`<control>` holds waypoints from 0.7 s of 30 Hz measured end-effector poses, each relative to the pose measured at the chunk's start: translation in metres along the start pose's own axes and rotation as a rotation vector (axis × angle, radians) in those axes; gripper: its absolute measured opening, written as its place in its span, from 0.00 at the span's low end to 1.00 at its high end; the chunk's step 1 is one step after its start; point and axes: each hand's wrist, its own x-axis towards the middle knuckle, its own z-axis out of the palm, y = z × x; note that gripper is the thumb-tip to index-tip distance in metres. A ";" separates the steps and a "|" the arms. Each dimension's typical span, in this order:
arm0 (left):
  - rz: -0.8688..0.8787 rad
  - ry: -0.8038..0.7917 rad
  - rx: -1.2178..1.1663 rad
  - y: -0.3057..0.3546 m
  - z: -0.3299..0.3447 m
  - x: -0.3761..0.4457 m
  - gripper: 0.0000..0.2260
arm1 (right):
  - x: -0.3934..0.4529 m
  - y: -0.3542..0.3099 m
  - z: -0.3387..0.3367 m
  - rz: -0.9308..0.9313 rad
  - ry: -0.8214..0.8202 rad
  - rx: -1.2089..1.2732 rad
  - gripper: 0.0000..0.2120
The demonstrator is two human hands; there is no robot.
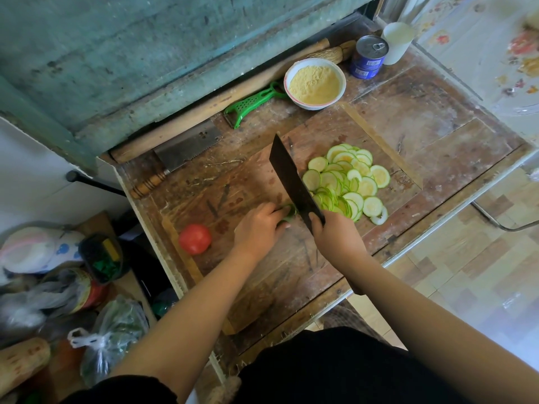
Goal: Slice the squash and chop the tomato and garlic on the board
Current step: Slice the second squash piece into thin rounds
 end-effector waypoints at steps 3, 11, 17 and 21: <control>-0.022 -0.018 -0.023 -0.002 0.003 0.000 0.12 | -0.002 -0.001 -0.004 -0.026 0.010 -0.003 0.14; -0.018 -0.030 -0.017 -0.003 0.003 0.000 0.13 | -0.002 0.001 0.000 0.006 -0.008 -0.020 0.17; 0.029 -0.022 0.038 -0.002 0.003 0.001 0.16 | -0.005 0.001 0.000 0.010 0.000 -0.018 0.15; 0.081 0.006 0.096 -0.002 0.002 0.001 0.19 | -0.004 -0.001 -0.001 -0.004 -0.014 -0.029 0.14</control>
